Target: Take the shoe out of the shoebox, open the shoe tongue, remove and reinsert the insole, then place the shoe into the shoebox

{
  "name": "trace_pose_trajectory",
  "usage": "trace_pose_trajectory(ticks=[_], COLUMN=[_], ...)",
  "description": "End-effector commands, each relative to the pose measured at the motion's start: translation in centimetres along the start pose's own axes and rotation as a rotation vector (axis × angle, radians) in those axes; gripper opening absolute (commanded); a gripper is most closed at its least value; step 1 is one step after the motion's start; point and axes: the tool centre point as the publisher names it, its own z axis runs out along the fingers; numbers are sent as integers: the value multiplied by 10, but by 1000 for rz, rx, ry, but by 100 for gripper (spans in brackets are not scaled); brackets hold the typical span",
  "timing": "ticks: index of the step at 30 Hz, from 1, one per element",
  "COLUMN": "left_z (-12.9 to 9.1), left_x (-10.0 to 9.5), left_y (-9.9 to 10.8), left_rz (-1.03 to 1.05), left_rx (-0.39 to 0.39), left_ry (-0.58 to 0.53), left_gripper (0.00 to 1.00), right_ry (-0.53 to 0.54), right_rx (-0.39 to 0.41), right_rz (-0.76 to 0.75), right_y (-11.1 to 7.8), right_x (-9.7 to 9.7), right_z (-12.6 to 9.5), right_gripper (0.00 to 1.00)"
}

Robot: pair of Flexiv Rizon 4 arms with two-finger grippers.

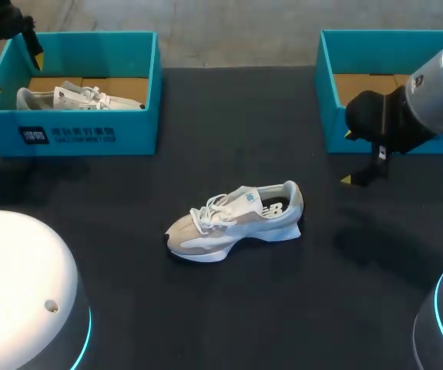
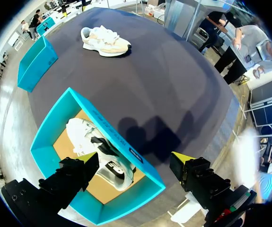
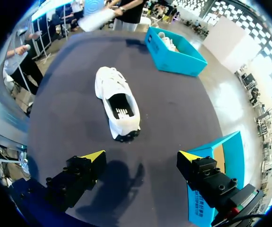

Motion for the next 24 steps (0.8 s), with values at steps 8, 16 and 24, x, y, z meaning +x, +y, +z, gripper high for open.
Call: trace_pose_trajectory(ticks=[8,16,24], left_z=[0,0,0], left_x=[1,1,1], left_y=[-1,-1,-1], left_rz=[0,0,0], left_rx=[-3,-3,-3], left_ry=[0,0,0], left_gripper=[100,100,100], right_ry=[-4,-17,14], right_rx=[-34,-137,-332], right_rz=[-46,-29,-18], right_y=[-6,-38,-50], right_x=[3,13,21], right_z=[10,36,55], right_gripper=[100,100,100])
